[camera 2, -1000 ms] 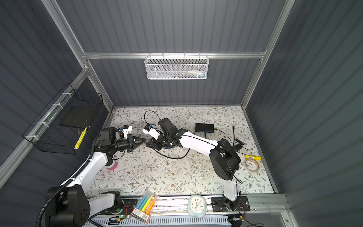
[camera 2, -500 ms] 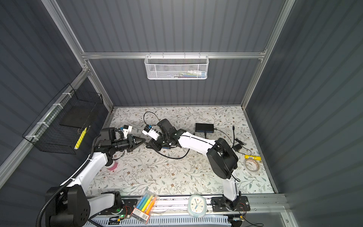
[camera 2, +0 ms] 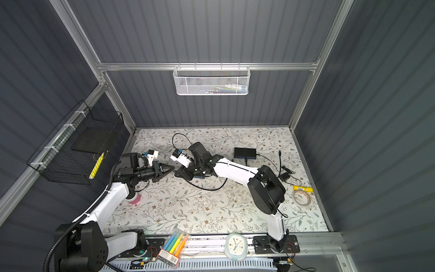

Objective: Insert the plug into the switch port

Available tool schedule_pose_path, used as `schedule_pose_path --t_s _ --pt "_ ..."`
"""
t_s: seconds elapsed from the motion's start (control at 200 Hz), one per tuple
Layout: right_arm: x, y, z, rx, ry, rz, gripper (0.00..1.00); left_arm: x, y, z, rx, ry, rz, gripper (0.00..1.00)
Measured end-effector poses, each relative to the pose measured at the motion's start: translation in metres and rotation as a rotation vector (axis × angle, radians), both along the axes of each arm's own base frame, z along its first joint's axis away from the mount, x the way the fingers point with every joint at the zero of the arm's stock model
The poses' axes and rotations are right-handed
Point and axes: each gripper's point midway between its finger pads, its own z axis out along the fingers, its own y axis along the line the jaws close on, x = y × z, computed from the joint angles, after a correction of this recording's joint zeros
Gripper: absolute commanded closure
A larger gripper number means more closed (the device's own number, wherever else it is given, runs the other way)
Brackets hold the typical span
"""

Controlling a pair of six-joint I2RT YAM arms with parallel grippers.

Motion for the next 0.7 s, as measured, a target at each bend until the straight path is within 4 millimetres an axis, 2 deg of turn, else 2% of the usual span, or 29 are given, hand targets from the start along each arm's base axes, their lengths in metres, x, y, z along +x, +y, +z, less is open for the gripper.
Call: schedule_pose_path --t_s 0.34,0.485,0.61,0.7 --pt "0.0015 -0.0003 0.0006 0.003 0.003 -0.006 0.77 0.0001 0.0 -0.0005 0.001 -0.001 -0.001 0.97" --pt "0.0016 0.0 0.0016 0.006 0.002 -0.006 0.82 0.0006 0.0 -0.0013 0.001 0.001 -0.002 0.97" --pt "0.0015 0.0 0.0016 0.006 0.005 -0.007 0.82 0.0007 0.0 -0.0013 0.002 -0.002 -0.003 0.97" --pt "0.0016 0.0 0.0016 0.006 0.007 -0.009 0.87 0.0008 0.0 -0.0014 0.004 -0.005 -0.004 0.98"
